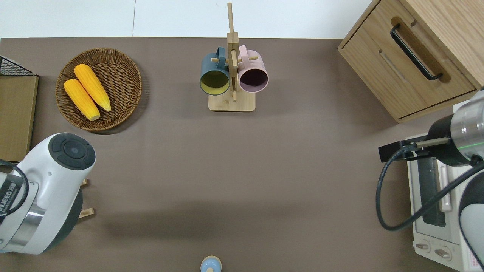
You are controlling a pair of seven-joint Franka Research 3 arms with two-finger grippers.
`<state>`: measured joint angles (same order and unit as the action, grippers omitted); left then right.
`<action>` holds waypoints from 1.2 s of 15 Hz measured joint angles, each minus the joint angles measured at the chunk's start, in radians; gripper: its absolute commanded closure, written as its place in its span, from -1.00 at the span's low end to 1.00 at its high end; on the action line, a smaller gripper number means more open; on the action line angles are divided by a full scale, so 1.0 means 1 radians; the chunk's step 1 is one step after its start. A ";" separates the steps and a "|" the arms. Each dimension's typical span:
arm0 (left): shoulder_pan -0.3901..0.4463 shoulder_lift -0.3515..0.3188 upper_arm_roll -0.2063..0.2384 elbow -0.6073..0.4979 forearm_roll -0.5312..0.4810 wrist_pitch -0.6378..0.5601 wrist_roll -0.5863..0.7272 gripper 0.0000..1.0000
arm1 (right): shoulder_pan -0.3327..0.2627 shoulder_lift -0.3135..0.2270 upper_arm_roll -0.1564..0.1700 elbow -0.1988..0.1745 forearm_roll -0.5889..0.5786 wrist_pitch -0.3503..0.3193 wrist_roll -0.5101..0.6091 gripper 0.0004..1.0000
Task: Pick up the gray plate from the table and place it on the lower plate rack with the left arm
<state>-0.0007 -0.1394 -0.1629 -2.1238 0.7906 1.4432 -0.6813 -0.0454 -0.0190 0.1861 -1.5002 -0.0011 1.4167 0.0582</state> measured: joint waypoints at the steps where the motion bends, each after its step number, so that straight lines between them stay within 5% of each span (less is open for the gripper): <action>1: 0.000 0.003 0.000 -0.005 0.008 0.002 -0.008 1.00 | 0.000 0.000 0.000 0.000 0.000 0.000 0.000 -0.98; 18: -0.007 0.062 -0.001 -0.071 0.015 0.057 -0.163 1.00 | 0.000 0.000 0.000 0.000 0.000 0.000 0.000 -0.98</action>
<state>-0.0074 -0.0771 -0.1637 -2.1953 0.8053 1.4999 -0.8444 -0.0454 -0.0190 0.1861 -1.5002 -0.0011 1.4167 0.0582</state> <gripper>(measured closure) 0.912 0.009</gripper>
